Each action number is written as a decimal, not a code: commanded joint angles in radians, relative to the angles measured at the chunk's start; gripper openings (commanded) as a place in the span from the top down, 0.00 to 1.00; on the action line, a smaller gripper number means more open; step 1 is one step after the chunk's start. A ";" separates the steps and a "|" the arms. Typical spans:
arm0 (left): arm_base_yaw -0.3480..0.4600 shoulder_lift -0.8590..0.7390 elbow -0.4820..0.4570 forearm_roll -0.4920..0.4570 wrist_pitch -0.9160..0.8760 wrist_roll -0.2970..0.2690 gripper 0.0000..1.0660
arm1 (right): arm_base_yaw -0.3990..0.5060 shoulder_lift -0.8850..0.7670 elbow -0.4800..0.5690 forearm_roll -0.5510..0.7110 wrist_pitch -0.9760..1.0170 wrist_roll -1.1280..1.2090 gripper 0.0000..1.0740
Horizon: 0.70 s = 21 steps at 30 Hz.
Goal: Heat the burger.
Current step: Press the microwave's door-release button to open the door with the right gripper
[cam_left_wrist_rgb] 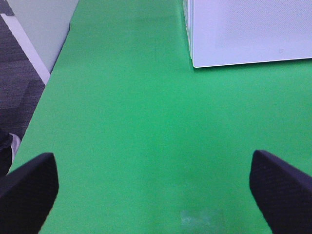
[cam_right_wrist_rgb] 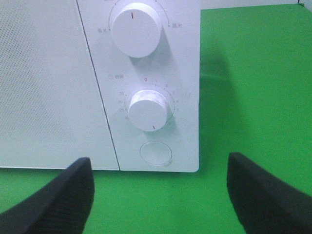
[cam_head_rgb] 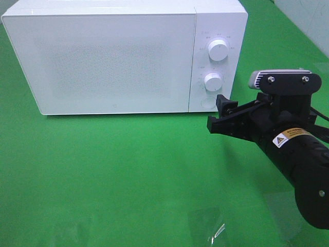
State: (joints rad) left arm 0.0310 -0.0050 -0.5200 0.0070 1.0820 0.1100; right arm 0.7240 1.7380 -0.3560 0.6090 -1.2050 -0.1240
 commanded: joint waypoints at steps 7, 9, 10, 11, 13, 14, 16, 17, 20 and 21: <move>-0.001 -0.018 0.002 -0.007 -0.013 0.002 0.06 | 0.003 -0.004 -0.015 0.005 -0.141 0.287 0.38; -0.001 -0.018 0.002 -0.007 -0.013 0.002 0.06 | 0.003 -0.004 -0.015 0.005 -0.110 0.417 0.41; -0.001 -0.018 0.002 -0.007 -0.013 0.002 0.06 | 0.003 -0.004 -0.015 0.005 -0.082 0.532 0.47; -0.001 -0.018 0.002 -0.007 -0.013 0.002 0.06 | 0.003 -0.004 -0.015 0.005 -0.057 0.642 0.53; -0.001 -0.018 0.002 -0.007 -0.013 0.002 0.06 | 0.003 -0.004 -0.015 0.004 -0.043 0.758 0.61; -0.001 -0.018 0.002 -0.007 -0.013 0.002 0.06 | 0.003 -0.004 -0.015 0.004 -0.043 0.758 0.61; -0.001 -0.018 0.002 -0.007 -0.013 0.002 0.06 | 0.003 -0.004 -0.015 0.003 -0.035 0.869 0.69; -0.001 -0.018 0.002 -0.007 -0.013 0.002 0.06 | 0.003 -0.004 -0.015 0.003 -0.035 0.922 0.73; -0.001 -0.018 0.002 -0.007 -0.013 0.002 0.06 | 0.003 -0.004 -0.015 -0.001 -0.033 1.105 0.86; -0.001 -0.018 0.002 -0.007 -0.013 0.002 0.06 | 0.003 -0.004 -0.015 -0.001 -0.033 1.105 0.86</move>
State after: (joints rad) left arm 0.0310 -0.0050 -0.5200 0.0070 1.0820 0.1100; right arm 0.7240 1.7380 -0.3630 0.6180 -1.2050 0.9350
